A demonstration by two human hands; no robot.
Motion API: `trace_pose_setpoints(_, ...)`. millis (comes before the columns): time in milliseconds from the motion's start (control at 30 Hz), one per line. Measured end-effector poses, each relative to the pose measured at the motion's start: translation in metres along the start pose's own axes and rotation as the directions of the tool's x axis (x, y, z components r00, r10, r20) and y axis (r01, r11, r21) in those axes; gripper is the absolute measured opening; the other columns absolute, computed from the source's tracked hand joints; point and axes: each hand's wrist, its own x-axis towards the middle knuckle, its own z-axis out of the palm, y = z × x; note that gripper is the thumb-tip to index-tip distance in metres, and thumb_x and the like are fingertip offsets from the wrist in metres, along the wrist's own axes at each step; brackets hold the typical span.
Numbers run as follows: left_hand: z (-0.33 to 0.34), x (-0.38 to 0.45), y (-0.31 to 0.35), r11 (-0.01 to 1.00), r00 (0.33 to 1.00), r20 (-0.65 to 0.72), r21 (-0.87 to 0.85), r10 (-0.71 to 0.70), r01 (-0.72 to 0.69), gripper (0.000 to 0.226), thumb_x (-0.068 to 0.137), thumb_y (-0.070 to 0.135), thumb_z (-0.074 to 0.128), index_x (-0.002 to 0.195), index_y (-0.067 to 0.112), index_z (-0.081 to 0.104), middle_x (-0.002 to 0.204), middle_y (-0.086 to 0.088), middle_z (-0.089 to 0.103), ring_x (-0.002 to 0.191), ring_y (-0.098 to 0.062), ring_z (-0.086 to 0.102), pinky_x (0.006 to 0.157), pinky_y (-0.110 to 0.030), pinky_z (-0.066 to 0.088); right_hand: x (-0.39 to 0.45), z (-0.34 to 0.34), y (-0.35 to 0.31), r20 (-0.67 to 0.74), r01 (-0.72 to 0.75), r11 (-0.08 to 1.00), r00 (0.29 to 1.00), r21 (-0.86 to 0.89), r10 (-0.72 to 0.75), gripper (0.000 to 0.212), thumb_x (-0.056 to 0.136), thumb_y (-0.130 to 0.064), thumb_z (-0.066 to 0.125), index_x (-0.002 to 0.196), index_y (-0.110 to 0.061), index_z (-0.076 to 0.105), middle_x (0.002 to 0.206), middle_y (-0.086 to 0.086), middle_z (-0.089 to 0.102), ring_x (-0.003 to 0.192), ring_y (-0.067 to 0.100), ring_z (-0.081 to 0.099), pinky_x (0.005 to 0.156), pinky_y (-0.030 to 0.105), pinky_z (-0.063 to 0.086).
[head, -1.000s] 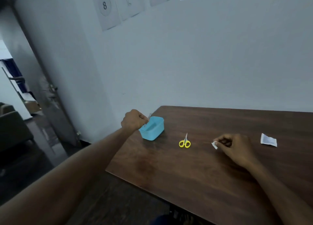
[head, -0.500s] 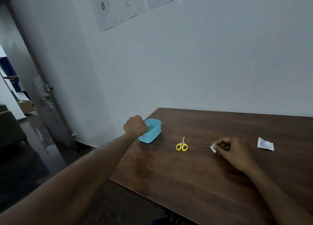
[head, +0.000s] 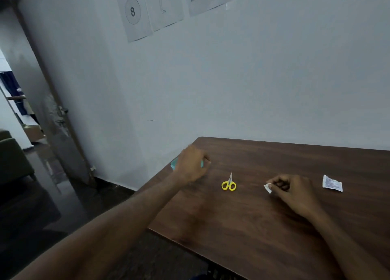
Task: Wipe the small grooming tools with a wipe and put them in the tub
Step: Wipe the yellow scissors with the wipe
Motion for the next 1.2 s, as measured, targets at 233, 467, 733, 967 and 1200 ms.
trace_pose_setpoints(233,0.048,-0.035,0.041,0.981,0.969,0.212,-0.12,-0.125,0.153,0.065,0.084,0.085,0.052,0.079,0.021,0.066,0.081,0.006,0.064,0.081,-0.015,0.063,0.071,-0.043,0.06,-0.002,-0.004,-0.003,-0.024,-0.008,1.0,1.0,-0.003,0.008,0.021,0.085,-0.013,0.087,0.08,-0.032,0.083,0.072,-0.032,0.073,0.074,-0.007,0.07,0.066,0.006,0.048)
trace_pose_setpoints(467,0.059,-0.053,0.07,0.976,0.968,0.152,-0.054,-0.2,0.21,0.077,0.081,0.092,0.043,0.117,0.027,0.065,0.124,0.003,0.06,0.114,-0.02,0.054,0.09,-0.04,0.055,-0.002,-0.002,-0.001,-0.019,0.01,1.0,1.0,0.013,-0.01,0.016,0.084,-0.012,0.087,0.081,-0.027,0.084,0.07,-0.03,0.073,0.073,-0.006,0.071,0.066,0.005,0.047)
trace_pose_setpoints(733,0.061,-0.061,0.078,0.96,0.985,0.106,-0.234,-0.134,0.156,0.039,0.094,0.067,0.062,0.113,0.033,0.056,0.112,0.011,0.062,0.105,-0.01,0.057,0.087,-0.033,0.055,-0.005,-0.008,0.016,-0.148,-0.201,0.911,0.952,0.36,0.268,0.012,0.092,-0.012,0.081,0.09,-0.024,0.082,0.079,-0.004,0.08,0.071,0.019,0.074,0.068,0.032,0.057)
trace_pose_setpoints(967,0.058,-0.064,0.08,0.959,0.992,0.079,-0.259,-0.096,0.113,0.039,0.102,0.055,0.058,0.13,0.028,0.057,0.122,0.006,0.064,0.113,-0.013,0.061,0.089,-0.031,0.053,-0.01,-0.004,0.005,-0.038,-0.177,0.978,0.983,0.113,0.182,0.012,0.092,-0.016,0.082,0.089,-0.027,0.083,0.08,-0.016,0.079,0.077,0.0,0.072,0.069,0.016,0.054)
trace_pose_setpoints(1200,0.065,-0.061,0.072,0.926,0.993,0.077,-0.362,-0.087,0.109,0.033,0.103,0.049,0.06,0.13,0.03,0.058,0.121,0.008,0.066,0.111,-0.012,0.062,0.086,-0.029,0.052,-0.012,-0.007,-0.006,-0.076,-0.281,0.952,0.953,0.122,0.292,0.013,0.094,-0.01,0.078,0.092,-0.023,0.08,0.08,-0.018,0.079,0.072,-0.004,0.071,0.068,0.015,0.053)
